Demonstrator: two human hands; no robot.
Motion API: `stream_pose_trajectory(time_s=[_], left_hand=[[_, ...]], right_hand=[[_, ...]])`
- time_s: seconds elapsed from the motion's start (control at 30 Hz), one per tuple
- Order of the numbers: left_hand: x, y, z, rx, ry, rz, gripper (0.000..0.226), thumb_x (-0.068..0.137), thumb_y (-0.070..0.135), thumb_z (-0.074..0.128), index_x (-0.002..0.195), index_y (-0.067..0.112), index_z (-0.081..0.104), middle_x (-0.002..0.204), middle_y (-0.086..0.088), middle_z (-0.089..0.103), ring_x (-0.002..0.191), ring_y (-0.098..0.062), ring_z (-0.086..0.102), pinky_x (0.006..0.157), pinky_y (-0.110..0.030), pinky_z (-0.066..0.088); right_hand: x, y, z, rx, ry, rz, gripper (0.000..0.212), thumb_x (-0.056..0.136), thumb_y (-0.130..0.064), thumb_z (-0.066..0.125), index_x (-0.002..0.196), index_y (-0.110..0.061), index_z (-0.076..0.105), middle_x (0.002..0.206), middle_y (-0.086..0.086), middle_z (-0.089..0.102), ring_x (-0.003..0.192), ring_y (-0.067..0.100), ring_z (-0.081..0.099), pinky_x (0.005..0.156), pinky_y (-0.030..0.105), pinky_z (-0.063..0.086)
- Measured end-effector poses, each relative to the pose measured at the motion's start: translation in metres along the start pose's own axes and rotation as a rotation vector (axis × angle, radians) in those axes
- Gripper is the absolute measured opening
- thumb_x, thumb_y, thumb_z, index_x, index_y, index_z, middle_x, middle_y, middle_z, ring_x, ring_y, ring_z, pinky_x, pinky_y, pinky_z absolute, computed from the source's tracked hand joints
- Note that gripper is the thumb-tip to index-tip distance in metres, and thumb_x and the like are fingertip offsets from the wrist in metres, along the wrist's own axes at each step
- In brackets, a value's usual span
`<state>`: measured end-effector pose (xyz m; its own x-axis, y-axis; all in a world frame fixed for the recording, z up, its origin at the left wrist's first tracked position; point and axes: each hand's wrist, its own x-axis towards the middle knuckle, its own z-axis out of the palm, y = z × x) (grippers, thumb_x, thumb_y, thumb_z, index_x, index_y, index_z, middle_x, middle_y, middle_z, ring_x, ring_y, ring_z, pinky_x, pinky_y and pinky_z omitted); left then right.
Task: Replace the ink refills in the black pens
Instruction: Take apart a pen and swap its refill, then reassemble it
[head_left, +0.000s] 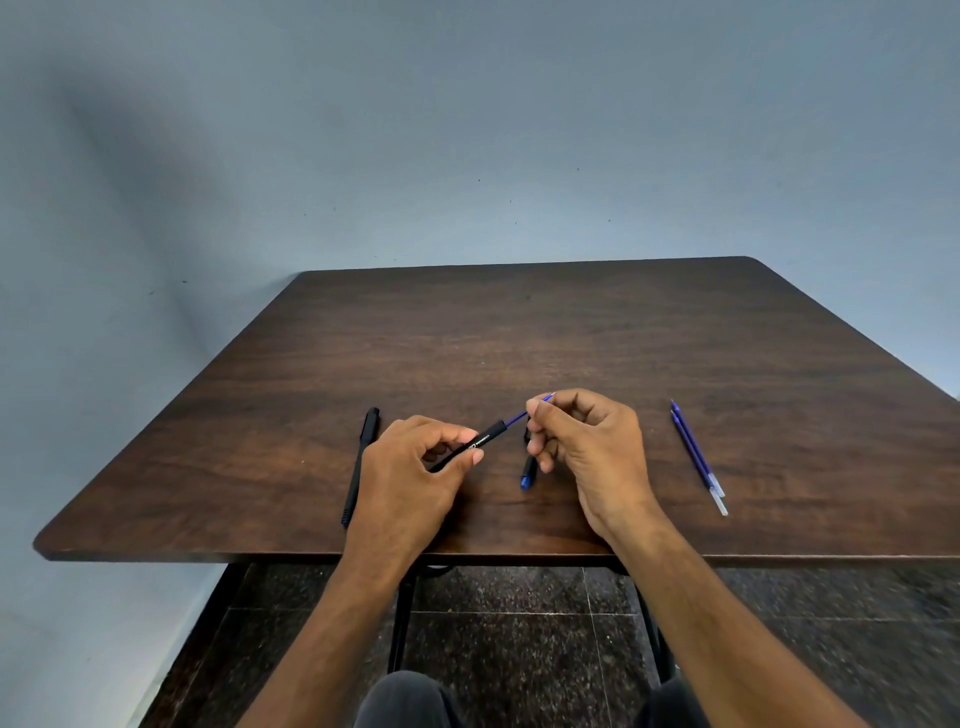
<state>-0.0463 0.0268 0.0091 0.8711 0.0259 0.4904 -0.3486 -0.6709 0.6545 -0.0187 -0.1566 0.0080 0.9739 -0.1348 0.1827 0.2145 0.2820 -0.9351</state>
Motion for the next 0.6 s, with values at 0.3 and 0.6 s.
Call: stream_pose_trajectory(time_s=[0.3, 0.6], left_hand=[[0.0004, -0.0012, 0.0004, -0.004, 0.000, 0.012, 0.023, 0.076, 0.016, 0.085, 0.092, 0.030, 0.077, 0.087, 0.021, 0.068, 0.088, -0.002, 0.062, 0.081, -0.027, 0.054], [0.0004, -0.0039, 0.0027, -0.001, 0.032, 0.014, 0.024, 0.076, 0.015, 0.085, 0.091, 0.031, 0.076, 0.086, 0.024, 0.067, 0.087, -0.002, 0.062, 0.079, -0.013, 0.047]], right_hand=[[-0.0011, 0.0008, -0.0005, -0.095, -0.043, -0.007, 0.013, 0.088, -0.004, 0.074, 0.075, -0.008, 0.073, 0.060, 0.014, 0.062, 0.053, 0.027, 0.049, 0.043, 0.028, 0.037], [-0.0038, 0.0004, -0.0008, -0.183, -0.039, -0.029, 0.006, 0.085, -0.013, 0.080, 0.079, -0.011, 0.078, 0.057, 0.006, 0.061, 0.048, 0.013, 0.050, 0.043, 0.019, 0.037]])
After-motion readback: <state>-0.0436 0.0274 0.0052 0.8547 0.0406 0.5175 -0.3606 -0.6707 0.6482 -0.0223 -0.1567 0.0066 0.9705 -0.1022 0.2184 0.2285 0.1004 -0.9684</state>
